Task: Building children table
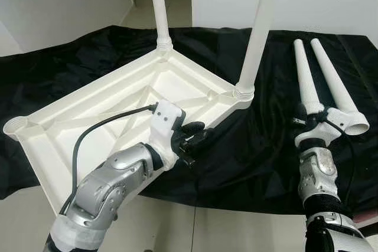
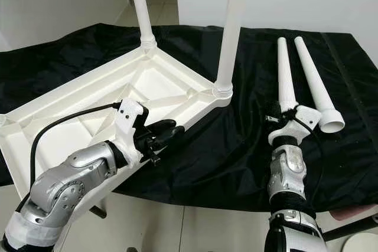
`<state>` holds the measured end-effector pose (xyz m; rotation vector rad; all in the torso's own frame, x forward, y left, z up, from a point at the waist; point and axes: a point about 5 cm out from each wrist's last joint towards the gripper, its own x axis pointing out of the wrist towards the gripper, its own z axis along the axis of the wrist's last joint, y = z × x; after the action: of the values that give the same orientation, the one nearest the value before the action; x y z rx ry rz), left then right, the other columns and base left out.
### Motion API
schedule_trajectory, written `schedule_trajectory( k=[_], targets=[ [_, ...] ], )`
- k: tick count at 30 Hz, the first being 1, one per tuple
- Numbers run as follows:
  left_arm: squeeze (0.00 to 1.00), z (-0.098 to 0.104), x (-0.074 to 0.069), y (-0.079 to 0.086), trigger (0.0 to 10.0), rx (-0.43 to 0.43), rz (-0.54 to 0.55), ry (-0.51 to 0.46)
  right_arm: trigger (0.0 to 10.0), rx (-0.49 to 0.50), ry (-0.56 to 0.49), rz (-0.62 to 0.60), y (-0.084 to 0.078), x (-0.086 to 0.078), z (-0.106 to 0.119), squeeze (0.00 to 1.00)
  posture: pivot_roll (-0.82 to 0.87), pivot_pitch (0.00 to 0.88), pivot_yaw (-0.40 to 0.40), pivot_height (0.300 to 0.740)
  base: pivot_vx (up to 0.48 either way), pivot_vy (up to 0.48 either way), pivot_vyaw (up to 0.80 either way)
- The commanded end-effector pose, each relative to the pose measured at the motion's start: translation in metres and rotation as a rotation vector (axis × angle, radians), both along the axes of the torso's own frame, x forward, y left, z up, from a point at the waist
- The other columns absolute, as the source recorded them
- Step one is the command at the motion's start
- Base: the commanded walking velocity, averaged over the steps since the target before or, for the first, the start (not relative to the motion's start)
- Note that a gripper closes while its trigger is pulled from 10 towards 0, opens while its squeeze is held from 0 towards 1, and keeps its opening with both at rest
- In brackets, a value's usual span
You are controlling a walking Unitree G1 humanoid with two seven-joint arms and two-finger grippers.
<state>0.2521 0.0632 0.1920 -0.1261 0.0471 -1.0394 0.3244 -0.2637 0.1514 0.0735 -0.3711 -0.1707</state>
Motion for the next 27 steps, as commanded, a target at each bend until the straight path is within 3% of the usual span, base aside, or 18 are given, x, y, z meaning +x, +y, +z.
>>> schedule_trajectory(
  k=[1, 8, 9, 11, 12, 16, 21, 25, 27],
  targets=[
    [0.00, 0.002, -0.004, -0.002, 10.0, -0.003, -0.052, -0.006, 10.0, -0.029, -0.026, -0.006, 0.002, -0.001, 0.004, 0.00, -0.03, 0.110, 0.057, 0.740, 0.000, 0.000, 0.00],
    [0.00, 0.001, -0.004, -0.006, 10.0, -0.020, -0.044, 0.006, 10.0, -0.099, -0.058, -0.118, -0.014, -0.019, 0.011, 0.00, -0.05, 0.115, 0.043, 0.740, 0.000, 0.000, 0.00],
    [0.00, 0.001, -0.004, -0.007, 10.0, -0.022, -0.044, 0.007, 8.0, -0.075, -0.034, -0.098, -0.014, -0.020, 0.005, 0.00, -0.05, 0.115, 0.040, 0.740, 0.000, 0.000, 0.00],
    [0.00, 0.001, -0.003, -0.007, 10.0, -0.023, -0.044, 0.007, 8.0, -0.056, -0.017, -0.080, -0.013, -0.020, 0.000, 0.00, -0.05, 0.115, 0.040, 0.740, 0.000, 0.000, 0.00],
    [0.00, 0.002, -0.003, -0.007, 10.0, -0.026, -0.044, 0.007, 0.0, -0.039, 0.007, -0.058, -0.009, -0.022, -0.006, 0.00, -0.06, 0.115, 0.038, 0.740, 0.000, 0.000, 0.00],
    [0.00, 0.002, -0.002, -0.007, 10.0, -0.026, -0.043, 0.007, 0.0, -0.043, 0.008, -0.063, -0.008, -0.023, -0.007, 0.00, -0.06, 0.115, 0.038, 0.740, 0.000, 0.000, 0.00],
    [0.00, 0.002, 0.001, -0.006, 10.0, -0.035, -0.026, 0.008, 0.0, -0.142, -0.072, -0.085, -0.003, -0.028, 0.011, 0.00, -0.06, 0.114, 0.032, 0.740, 0.000, 0.000, 0.00],
    [0.00, 0.002, 0.001, -0.006, 10.0, -0.036, -0.025, 0.008, 0.0, -0.156, -0.084, -0.088, -0.003, -0.028, 0.014, 0.00, -0.06, 0.114, 0.032, 0.740, 0.000, 0.000, 0.00],
    [0.00, 0.002, 0.001, -0.006, 10.0, -0.038, -0.025, 0.008, 0.0, -0.209, -0.110, -0.157, -0.008, -0.031, 0.023, 0.00, -0.06, 0.114, 0.027, 0.740, 0.000, 0.000, 0.00]
  ],
)
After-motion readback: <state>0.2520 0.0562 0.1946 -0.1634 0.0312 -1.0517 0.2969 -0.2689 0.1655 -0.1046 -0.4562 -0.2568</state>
